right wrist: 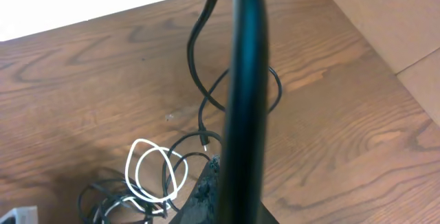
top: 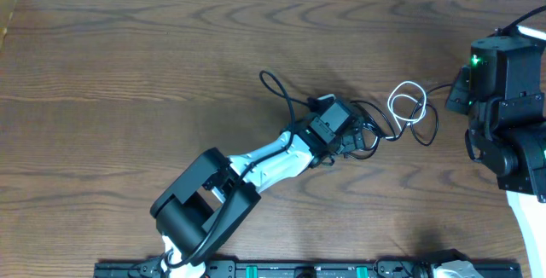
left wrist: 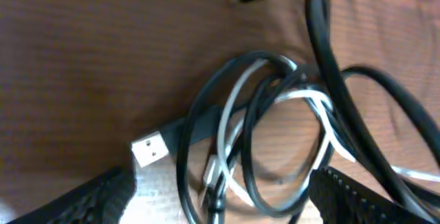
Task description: Untangle cables
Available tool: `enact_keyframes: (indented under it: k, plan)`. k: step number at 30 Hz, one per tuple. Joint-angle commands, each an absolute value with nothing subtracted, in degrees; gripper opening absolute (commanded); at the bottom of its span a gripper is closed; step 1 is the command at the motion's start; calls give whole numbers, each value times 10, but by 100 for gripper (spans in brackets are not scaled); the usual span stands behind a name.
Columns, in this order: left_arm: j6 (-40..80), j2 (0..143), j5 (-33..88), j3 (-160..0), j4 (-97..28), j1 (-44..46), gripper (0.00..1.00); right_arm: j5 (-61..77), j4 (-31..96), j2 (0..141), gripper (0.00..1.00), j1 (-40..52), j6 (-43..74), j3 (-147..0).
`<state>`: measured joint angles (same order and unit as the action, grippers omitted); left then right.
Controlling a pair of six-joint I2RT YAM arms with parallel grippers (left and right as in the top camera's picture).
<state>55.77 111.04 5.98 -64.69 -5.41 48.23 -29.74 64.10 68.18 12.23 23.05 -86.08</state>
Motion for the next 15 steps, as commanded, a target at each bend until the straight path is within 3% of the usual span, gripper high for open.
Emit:
enact_keyframes:
  k: [1, 8, 10, 15]
  plan:
    - [567, 1156, 41, -640, -65, 482, 84, -296, 641, 678, 1, 116, 237, -869]
    - [562, 1159, 5, -640, -103, 484, 45, -296, 641, 678, 1, 116, 237, -869]
    - [559, 1159, -15, -640, -134, 484, 40, -296, 641, 678, 1, 116, 237, -869]
    - [492, 1159, -79, -640, -211, 483, 39, -295, 642, 678, 1, 116, 237, -869]
